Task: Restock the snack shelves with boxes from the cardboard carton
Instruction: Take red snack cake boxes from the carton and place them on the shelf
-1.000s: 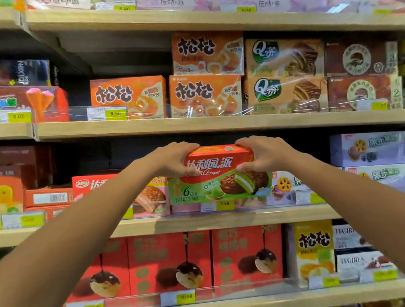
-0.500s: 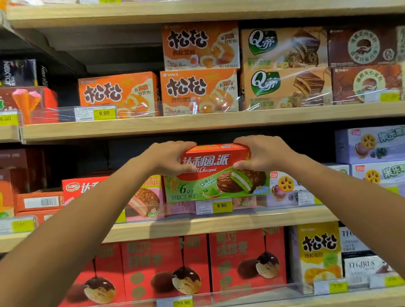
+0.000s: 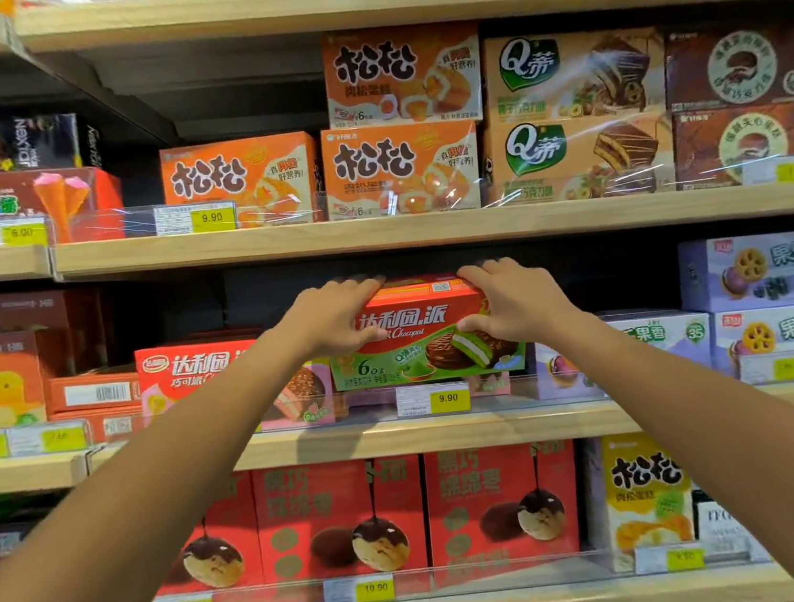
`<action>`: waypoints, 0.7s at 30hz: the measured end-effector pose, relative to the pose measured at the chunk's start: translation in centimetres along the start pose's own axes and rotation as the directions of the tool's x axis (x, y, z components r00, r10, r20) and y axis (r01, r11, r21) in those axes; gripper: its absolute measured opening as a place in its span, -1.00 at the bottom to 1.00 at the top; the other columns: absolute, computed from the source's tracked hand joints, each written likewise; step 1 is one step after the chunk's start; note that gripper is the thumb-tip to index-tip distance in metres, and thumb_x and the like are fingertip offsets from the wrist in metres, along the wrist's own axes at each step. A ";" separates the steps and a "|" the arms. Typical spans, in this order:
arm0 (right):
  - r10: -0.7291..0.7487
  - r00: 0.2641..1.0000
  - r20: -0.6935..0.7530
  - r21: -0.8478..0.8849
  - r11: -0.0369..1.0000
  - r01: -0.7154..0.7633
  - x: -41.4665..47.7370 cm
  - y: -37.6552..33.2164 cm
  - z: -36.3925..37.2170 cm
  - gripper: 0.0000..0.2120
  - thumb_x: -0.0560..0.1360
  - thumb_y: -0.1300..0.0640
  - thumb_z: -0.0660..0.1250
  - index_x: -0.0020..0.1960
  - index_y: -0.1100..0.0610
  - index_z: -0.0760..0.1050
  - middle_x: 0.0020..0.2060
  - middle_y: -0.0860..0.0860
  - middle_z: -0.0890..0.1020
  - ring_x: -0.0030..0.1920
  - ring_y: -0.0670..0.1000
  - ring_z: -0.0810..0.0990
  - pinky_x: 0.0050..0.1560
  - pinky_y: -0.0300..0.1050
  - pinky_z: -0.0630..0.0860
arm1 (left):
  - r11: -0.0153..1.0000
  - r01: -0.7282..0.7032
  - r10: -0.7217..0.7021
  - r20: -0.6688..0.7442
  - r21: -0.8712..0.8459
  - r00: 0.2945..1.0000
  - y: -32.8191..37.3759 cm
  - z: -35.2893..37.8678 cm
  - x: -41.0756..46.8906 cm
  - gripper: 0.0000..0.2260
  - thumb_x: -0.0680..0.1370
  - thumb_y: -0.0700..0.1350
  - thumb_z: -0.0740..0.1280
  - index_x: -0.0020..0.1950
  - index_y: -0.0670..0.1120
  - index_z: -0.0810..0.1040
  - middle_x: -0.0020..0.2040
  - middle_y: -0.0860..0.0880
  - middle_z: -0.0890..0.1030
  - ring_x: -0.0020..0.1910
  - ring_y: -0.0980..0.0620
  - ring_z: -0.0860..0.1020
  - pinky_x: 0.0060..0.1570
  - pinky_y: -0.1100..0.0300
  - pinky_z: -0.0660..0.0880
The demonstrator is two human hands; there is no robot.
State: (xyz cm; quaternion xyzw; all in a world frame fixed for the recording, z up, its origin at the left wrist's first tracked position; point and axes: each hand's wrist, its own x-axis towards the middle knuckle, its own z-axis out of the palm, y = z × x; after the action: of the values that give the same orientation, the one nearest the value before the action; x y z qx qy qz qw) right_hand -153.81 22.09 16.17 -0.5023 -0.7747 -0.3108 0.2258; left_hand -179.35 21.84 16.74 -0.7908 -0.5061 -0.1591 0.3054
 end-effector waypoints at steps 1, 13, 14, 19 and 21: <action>0.002 1.000 -0.007 -0.006 1.000 -0.002 -0.2 -0.1 0.4 -0.30 0.44 -0.30 0.27 0.44 0.02 0.19 0.31 0.05 0.44 0.30 0.07 0.41 0.07 -0.02 0.48 | 1.000 0.002 -0.002 0.002 0.012 1.000 0.2 0.3 0.0 -0.30 0.51 0.26 0.22 0.53 -0.01 0.06 0.41 -0.07 0.37 0.33 -0.08 0.41 0.18 -0.01 0.45; 0.178 0.947 0.267 0.074 0.976 -0.204 -1.1 -1.3 3.5 -0.44 0.56 -0.16 0.20 0.48 0.01 0.19 0.35 0.10 0.40 0.35 0.12 0.37 0.22 0.09 0.43 | 0.975 0.183 -0.150 0.234 -0.127 0.961 0.9 3.1 -0.4 -0.47 0.58 0.15 0.18 0.50 0.01 0.18 0.40 -0.04 0.41 0.34 -0.06 0.42 0.23 -0.01 0.41; 0.198 0.944 0.264 0.089 0.969 -0.228 -1.2 -1.4 3.8 -0.47 0.58 -0.12 0.18 0.49 0.01 0.18 0.36 0.12 0.38 0.37 0.14 0.34 0.24 0.11 0.41 | 0.973 0.188 -0.154 0.232 -0.130 0.960 0.8 3.2 -0.6 -0.48 0.58 0.13 0.18 0.50 0.00 0.18 0.41 -0.04 0.41 0.35 -0.06 0.42 0.25 -0.01 0.39; 0.241 0.940 0.241 0.125 0.953 -0.276 -1.9 -2.2 4.9 -0.44 0.56 -0.08 0.19 0.48 0.08 0.15 0.35 0.15 0.35 0.38 0.17 0.27 0.33 0.17 0.32 | 0.986 0.130 -0.117 0.119 -0.108 0.986 1.2 3.8 -1.6 -0.46 0.55 0.11 0.22 0.48 -0.07 0.23 0.41 -0.08 0.39 0.35 -0.08 0.41 0.30 0.00 0.35; 0.263 0.946 0.190 0.148 0.945 -0.292 -2.3 -3.1 5.2 -0.42 0.54 -0.07 0.20 0.48 0.09 0.16 0.38 0.13 0.32 0.42 0.18 0.22 0.41 0.22 0.17 | 0.976 0.132 -0.131 0.017 -0.171 0.991 1.5 4.1 -2.3 -0.51 0.55 0.05 0.24 0.44 -0.08 0.29 0.38 -0.08 0.43 0.32 -0.09 0.43 0.27 0.02 0.38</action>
State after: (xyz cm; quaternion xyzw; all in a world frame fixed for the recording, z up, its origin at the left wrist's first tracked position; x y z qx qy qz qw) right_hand -155.91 23.38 10.20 -0.6093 -0.7363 -0.1637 0.2445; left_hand -179.22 22.37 11.85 -0.7794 -0.5426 -0.2196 0.2235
